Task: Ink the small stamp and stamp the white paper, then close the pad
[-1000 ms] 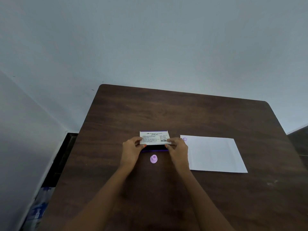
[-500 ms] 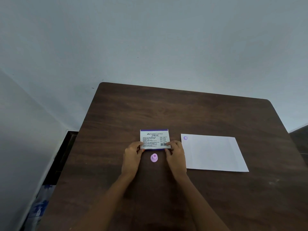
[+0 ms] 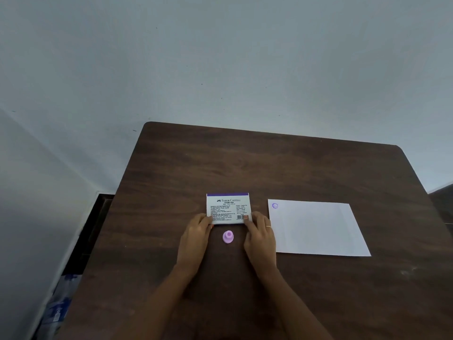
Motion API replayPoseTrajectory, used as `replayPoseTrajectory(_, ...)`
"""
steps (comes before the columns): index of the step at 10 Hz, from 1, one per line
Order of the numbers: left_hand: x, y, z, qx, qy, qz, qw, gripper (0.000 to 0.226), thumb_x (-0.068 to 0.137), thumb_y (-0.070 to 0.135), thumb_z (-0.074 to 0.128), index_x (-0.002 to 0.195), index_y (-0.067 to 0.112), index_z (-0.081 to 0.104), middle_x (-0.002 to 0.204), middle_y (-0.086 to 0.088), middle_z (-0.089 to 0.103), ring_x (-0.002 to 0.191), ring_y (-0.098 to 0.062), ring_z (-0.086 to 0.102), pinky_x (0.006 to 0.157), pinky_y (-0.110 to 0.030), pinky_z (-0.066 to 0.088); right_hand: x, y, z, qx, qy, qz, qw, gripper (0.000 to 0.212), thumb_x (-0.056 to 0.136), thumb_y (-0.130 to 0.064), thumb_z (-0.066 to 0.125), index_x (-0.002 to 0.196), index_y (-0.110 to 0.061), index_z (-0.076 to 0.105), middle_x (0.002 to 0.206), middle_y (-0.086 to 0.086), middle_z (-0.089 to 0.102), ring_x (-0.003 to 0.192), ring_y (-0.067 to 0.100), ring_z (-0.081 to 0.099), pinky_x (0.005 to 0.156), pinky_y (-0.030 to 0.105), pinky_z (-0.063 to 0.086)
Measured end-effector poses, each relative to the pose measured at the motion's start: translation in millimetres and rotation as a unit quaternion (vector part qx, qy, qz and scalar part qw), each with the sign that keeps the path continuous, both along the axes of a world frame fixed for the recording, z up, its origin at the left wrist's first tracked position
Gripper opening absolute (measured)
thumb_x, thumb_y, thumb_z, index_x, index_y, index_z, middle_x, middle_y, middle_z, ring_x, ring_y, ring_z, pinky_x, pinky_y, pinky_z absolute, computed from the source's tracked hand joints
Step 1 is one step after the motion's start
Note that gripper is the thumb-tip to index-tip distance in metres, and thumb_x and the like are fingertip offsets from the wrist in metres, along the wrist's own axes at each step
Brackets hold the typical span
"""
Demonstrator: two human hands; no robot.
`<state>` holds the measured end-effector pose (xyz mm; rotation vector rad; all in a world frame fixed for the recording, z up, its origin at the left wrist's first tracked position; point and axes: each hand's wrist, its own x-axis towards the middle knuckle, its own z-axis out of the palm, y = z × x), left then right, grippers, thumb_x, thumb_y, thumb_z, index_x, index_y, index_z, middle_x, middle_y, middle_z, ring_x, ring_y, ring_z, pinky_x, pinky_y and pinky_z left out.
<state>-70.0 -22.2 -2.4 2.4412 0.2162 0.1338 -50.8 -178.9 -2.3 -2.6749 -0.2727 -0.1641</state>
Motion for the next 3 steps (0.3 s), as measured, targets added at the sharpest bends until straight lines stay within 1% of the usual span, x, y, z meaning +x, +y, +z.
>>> replayPoseTrajectory(1,-3.1,-1.7,1.5,0.024,-0.029,-0.019,0.999,0.018,0.082,-0.001,0.061,0.100,-0.004,0.061,0.109,-0.021,0.061,0.095,-0.034,0.059,0.075,-0.042,0.053,-3.4,1.5,1.0,-0.025,-0.009,-0.003,1.000,0.038,0.066,0.009,0.068,0.102,-0.003,0.064,0.107,0.021,0.066,0.099,0.035,0.063,0.074,0.039,0.058)
replayPoseTrajectory(2,-5.1,-0.2,1.8,0.038,-0.041,-0.032,0.998,0.017,0.082,0.000,0.059,0.099,-0.003,0.060,0.115,-0.019,0.059,0.096,-0.031,0.059,0.077,-0.042,0.054,-2.6,0.9,1.7,0.030,0.036,-0.020,0.999,0.032,0.078,0.004,0.055,0.108,-0.006,0.060,0.119,0.017,0.058,0.113,0.032,0.052,0.088,0.041,0.050)
replayPoseTrajectory(3,-1.9,-0.2,7.3,0.076,-0.058,-0.026,0.995,0.024,0.076,-0.001,0.067,0.100,-0.001,0.062,0.117,-0.023,0.060,0.104,-0.036,0.059,0.086,-0.045,0.050,3.1,1.6,5.8,0.086,0.044,-0.062,0.993,0.027,0.088,-0.010,0.048,0.114,-0.011,0.054,0.128,0.011,0.052,0.118,0.024,0.046,0.096,0.037,0.041)
